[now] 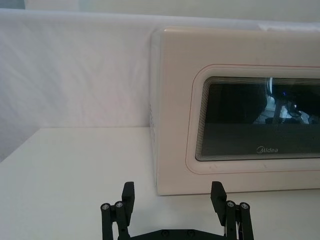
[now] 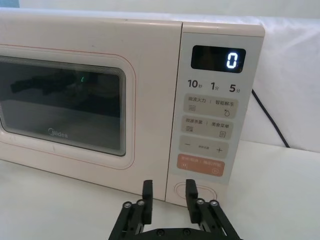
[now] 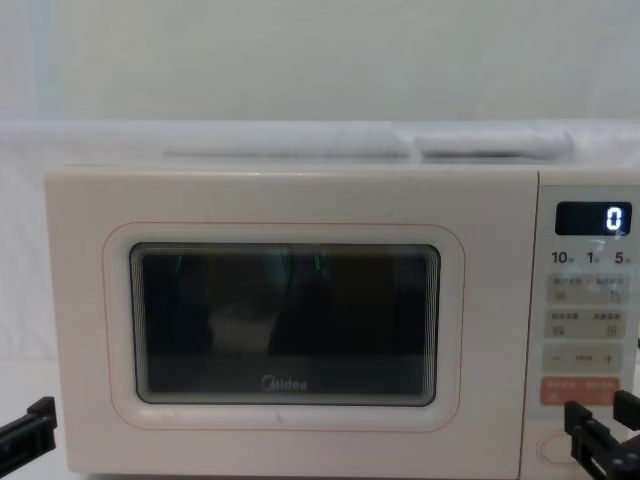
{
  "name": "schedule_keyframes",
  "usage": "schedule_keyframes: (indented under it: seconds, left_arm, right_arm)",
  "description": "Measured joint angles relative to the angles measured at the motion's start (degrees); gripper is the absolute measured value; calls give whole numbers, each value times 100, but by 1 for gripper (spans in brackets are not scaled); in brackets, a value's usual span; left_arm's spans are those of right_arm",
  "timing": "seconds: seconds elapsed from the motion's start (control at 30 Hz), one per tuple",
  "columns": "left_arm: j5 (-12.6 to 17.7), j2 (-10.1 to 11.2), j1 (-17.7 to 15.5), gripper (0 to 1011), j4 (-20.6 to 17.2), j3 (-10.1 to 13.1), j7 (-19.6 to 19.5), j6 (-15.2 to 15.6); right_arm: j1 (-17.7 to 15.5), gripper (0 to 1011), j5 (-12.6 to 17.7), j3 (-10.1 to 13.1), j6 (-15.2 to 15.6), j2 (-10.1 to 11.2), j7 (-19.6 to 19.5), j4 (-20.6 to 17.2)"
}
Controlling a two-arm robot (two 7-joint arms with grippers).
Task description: Press the button to open the microwave door with one hand; close the microwave door with the other hand.
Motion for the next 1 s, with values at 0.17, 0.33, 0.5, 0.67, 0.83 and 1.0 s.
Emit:
schedule_keyframes:
  seconds: [0.17,0.33,0.5,0.67,0.83,1.0]
  left_arm:
    - [0,0,0,1001,0,0,0,0]
    - [0,0,0,1001,0,0,0,0]
    - [0,0,0,1001,0,0,-1,0]
    - [0,0,0,1001,0,0,0,0]
    - [0,0,0,1001,0,0,0,0]
    - [0,0,0,1001,0,0,0,0]
  right_arm:
    - [0,286,0,0,0,0,0,0]
    - [0,127,0,0,0,0,0,0]
    - [0,4,0,0,0,0,0,0]
    - [0,0,0,0,0,0,0,0]
    - [0,0,0,0,0,0,0,0]
    - [0,0,0,0,0,0,0,0]
